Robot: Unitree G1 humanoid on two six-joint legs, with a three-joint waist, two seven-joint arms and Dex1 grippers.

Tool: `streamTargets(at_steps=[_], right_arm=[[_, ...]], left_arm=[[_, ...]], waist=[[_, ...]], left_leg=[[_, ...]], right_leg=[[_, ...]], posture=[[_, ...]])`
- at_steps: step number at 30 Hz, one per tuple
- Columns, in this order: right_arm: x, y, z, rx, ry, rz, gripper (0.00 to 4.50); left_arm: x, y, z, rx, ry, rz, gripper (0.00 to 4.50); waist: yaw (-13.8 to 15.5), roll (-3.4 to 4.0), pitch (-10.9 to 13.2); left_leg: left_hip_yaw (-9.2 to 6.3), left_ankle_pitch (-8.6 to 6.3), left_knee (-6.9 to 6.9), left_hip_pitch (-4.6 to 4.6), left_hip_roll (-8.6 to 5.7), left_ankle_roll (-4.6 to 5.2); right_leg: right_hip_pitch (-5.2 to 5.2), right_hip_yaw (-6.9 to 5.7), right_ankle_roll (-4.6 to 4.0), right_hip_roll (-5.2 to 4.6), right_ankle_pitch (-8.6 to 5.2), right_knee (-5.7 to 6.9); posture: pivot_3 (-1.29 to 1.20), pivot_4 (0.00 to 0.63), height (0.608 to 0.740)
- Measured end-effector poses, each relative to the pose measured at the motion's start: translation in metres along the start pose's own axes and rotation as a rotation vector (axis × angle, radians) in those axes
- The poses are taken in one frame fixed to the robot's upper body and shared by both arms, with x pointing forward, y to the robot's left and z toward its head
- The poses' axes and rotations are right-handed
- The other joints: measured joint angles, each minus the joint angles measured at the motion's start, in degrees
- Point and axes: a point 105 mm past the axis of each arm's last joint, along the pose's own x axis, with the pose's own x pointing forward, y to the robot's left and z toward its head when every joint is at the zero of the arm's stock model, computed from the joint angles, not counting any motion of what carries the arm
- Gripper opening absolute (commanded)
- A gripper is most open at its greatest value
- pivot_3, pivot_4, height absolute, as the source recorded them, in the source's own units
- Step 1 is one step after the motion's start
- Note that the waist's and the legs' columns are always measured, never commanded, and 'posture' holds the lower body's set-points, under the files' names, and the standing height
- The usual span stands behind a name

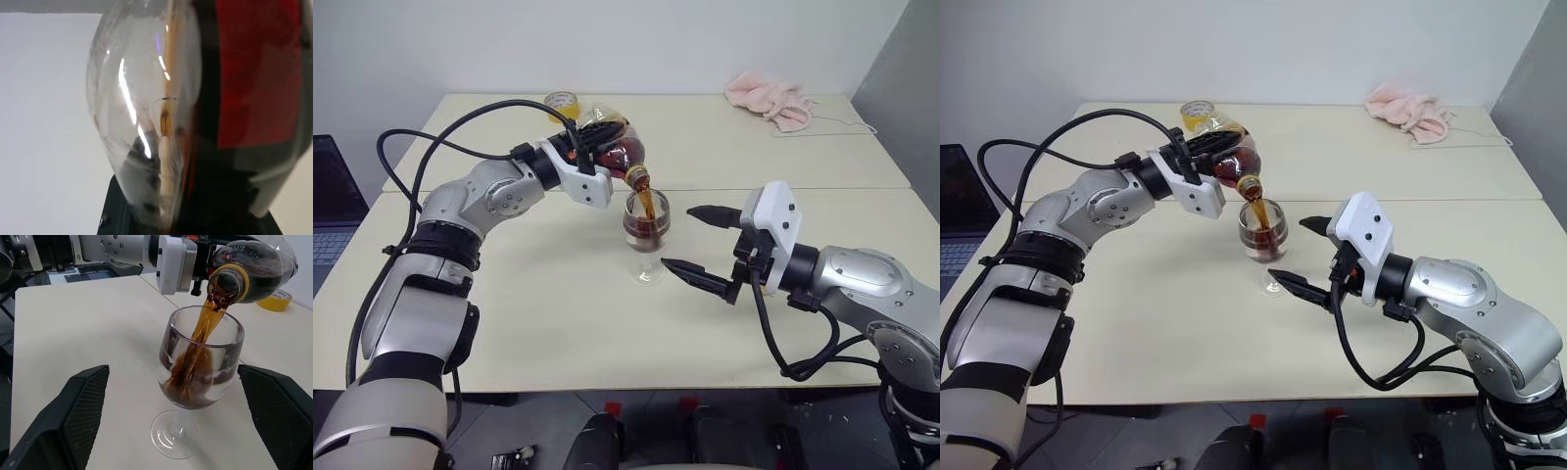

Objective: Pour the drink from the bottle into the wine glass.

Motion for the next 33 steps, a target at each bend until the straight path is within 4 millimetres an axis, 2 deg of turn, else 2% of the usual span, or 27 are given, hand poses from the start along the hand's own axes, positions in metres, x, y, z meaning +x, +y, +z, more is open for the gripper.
streamTargets(at_steps=[33], right_arm=[[-0.0004, 0.0019, -0.0003, -0.001, 0.001, 0.001, 4.50]], left_arm=[[-0.0011, 0.0008, -0.0028, 0.004, 0.015, 0.003, 0.74]], waist=[[-0.1, 0.00, 0.0]], left_leg=[[-0.01, 0.00, 0.04, 0.00, 0.00, 0.00]], right_leg=[[0.00, 0.00, 0.00, 0.00, 0.00, 0.04]], posture=[[0.00, 0.150, 0.740]])
